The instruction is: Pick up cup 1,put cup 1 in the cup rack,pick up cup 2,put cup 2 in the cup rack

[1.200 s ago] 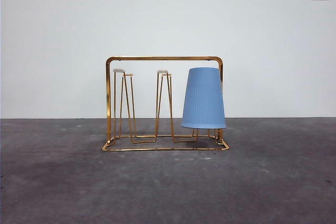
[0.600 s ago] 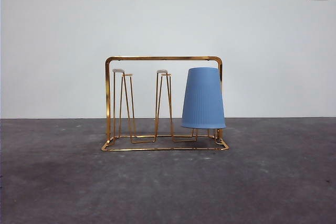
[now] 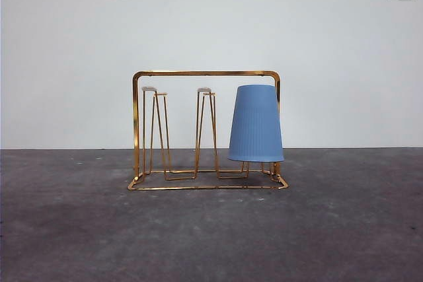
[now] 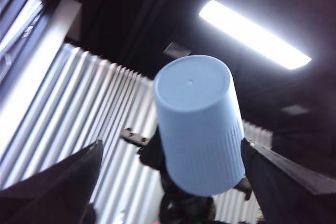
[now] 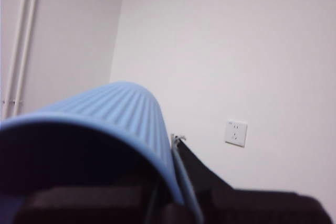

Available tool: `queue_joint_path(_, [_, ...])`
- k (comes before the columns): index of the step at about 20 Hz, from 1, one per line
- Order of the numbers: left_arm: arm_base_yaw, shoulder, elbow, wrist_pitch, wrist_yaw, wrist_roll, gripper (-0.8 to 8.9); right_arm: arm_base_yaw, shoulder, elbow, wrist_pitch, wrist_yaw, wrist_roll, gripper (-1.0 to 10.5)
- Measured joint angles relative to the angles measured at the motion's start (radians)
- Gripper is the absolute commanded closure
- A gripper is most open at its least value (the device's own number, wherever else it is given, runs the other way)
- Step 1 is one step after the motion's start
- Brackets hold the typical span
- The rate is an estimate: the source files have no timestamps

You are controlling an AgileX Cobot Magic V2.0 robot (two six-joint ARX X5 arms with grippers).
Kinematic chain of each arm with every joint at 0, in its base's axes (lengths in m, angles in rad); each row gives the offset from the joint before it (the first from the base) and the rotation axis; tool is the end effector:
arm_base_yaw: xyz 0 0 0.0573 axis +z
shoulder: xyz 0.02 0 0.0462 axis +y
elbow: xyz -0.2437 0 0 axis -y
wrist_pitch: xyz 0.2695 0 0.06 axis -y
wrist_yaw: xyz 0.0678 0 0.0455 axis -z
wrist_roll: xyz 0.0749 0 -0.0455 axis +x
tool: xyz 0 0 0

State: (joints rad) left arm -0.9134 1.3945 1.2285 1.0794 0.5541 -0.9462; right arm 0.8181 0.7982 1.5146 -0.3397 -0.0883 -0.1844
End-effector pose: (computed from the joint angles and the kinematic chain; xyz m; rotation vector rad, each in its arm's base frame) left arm 0.1725 -0.2879 0.4622 -0.8822 -0.2652 -1.7289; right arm 0.0951 0.1112 0.5526 -0.0307 -0.4446 0.8573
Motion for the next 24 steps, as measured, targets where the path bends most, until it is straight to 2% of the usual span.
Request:
queue_joint_path(6, [-0.010,0.040,0.000,0.110,-0.015,-0.077,3.71,0.000,0.074,0.000,0.019,-0.007,0.000,9.6])
queue_joint_path(12, [-0.012,0.044,-0.005,0.161,-0.044,-0.088,3.73,0.002,0.154,0.000,0.035,-0.034,0.001,9.6])
queue_joint_path(23, [-0.010,0.048,-0.011,0.209,-0.070,-0.089,3.80,0.005,0.184,0.006,0.007,-0.051,0.005,9.6])
queue_joint_path(24, [-0.010,0.049,-0.011,0.209,-0.072,-0.092,4.22,0.006,0.188,0.006,0.007,-0.050,0.005,9.6])
